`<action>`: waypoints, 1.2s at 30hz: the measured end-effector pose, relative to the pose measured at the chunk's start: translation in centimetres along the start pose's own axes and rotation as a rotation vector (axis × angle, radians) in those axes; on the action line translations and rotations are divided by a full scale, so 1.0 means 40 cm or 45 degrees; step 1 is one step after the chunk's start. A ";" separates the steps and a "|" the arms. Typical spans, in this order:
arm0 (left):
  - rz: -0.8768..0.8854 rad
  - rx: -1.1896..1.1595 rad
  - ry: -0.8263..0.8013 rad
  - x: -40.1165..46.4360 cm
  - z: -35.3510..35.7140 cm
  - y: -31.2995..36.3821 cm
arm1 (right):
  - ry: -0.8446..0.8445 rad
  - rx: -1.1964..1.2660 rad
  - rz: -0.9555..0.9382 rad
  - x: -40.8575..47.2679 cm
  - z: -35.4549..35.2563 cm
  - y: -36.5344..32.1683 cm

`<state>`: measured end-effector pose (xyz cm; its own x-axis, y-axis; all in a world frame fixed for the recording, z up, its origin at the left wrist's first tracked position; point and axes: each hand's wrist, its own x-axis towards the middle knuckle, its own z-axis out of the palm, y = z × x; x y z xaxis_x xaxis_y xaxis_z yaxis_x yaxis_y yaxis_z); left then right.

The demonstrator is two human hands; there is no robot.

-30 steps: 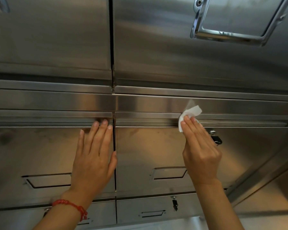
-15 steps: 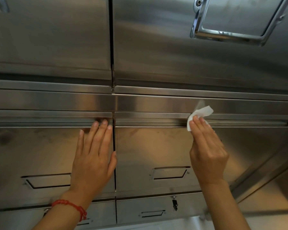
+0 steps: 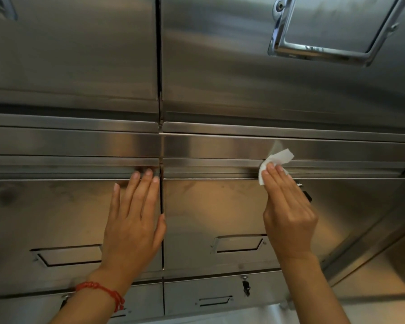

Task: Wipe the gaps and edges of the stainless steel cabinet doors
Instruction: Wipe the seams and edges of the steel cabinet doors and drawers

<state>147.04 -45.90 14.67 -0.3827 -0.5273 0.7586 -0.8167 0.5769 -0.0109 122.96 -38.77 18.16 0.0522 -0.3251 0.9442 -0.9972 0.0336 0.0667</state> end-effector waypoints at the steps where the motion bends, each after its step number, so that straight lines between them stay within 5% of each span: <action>1: -0.003 -0.004 0.000 0.001 0.000 0.000 | 0.009 0.003 0.002 0.000 0.004 -0.008; 36: 0.016 -0.072 0.066 -0.002 0.009 -0.004 | -0.001 -0.023 -0.081 0.017 0.017 -0.089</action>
<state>147.06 -46.17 14.38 -0.3685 -0.4879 0.7913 -0.7858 0.6183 0.0153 126.52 -39.74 18.36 0.1151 -0.3275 0.9378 -0.9908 0.0297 0.1319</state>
